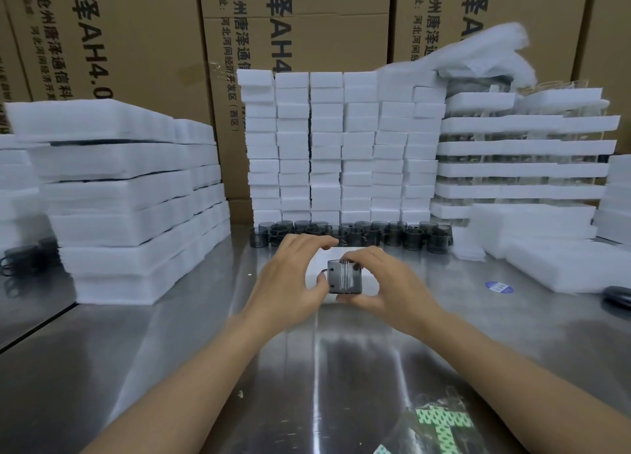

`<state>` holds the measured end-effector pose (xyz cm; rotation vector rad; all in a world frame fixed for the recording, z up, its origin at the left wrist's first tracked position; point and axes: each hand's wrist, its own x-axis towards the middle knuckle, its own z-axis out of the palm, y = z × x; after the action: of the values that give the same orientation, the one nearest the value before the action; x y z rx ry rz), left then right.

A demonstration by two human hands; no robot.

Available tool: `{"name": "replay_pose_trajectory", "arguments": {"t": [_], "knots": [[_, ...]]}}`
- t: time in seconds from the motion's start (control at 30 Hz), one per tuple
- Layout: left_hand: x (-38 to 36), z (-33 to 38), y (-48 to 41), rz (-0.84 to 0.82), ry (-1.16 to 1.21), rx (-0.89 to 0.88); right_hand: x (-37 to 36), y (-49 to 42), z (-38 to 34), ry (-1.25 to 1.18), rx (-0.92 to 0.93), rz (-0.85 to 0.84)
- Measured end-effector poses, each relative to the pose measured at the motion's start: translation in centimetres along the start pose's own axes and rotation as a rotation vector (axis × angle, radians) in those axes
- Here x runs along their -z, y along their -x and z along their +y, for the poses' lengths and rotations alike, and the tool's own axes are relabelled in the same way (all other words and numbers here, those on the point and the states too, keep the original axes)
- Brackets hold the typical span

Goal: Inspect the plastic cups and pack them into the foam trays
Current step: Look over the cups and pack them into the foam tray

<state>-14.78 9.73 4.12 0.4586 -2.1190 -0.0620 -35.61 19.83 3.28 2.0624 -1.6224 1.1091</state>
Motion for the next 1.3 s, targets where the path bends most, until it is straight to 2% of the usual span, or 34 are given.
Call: {"name": "replay_pose_trajectory", "arguments": {"t": [0.1,0.23,0.43,0.67,0.8,0.9,1.0,1.13,1.3], "knots": [[-0.1,-0.1,0.6,-0.129,0.01,0.008,0.0,-0.1,-0.3,-0.02,0.009,0.037],[0.3,-0.2,0.6,-0.09,-0.026,0.008,0.2,-0.2,-0.2,-0.081,-0.015,0.018],[0.2,0.3,0.6,-0.067,-0.051,-0.05,0.4,-0.1,-0.4,-0.372,-0.138,-0.043],[-0.1,-0.2,0.5,-0.054,-0.01,-0.01,1.0,-0.2,-0.8,-0.523,-0.18,-0.032],[-0.6,-1.9,0.3,-0.052,-0.016,0.15,1.4,-0.4,-0.3,-0.381,-0.219,0.162],[-0.9,-3.7,0.3,-0.07,-0.001,0.375,2.3,-0.4,1.5,-0.295,-0.236,0.275],[-0.6,-4.9,0.3,-0.191,0.026,0.517,2.9,-0.1,3.3,-0.193,-0.237,0.316],[0.2,-4.9,-0.2,-0.332,0.349,0.71,3.2,0.2,4.7,-0.118,-0.262,0.344],[1.5,-5.3,-0.6,-0.399,0.51,0.759,3.3,0.3,5.1,-0.161,-0.299,0.382]]}}
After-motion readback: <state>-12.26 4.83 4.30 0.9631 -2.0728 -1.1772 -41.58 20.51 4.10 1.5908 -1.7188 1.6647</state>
